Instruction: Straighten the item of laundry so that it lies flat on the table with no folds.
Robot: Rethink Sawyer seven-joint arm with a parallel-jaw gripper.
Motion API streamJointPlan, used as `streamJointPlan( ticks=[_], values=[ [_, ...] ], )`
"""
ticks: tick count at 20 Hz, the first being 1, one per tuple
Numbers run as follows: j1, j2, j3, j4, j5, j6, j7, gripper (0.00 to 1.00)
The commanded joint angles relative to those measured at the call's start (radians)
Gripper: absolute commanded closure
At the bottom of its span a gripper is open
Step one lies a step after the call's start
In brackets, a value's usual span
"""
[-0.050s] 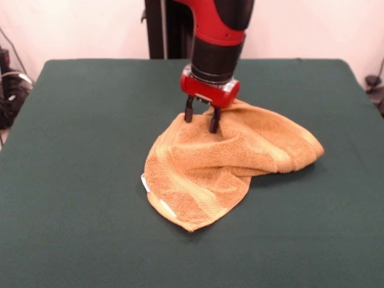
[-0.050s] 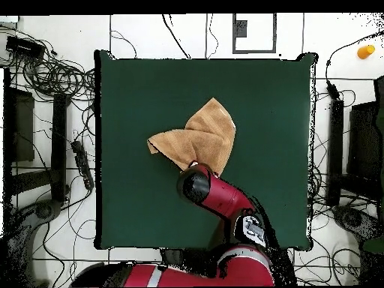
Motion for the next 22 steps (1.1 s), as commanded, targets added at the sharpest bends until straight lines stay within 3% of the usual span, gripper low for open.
streamJointPlan(
  ticks=[1, 13, 22],
  values=[
    [0.054, 0.001, 0.064, 0.091, 0.082, 0.185, 0.274, 0.0],
    [0.15, -0.072, 0.029, 0.132, 0.175, 0.277, 0.375, 0.0],
    [0.108, -0.082, 0.103, 0.169, 0.207, 0.254, 0.371, 0.0]
  ],
)
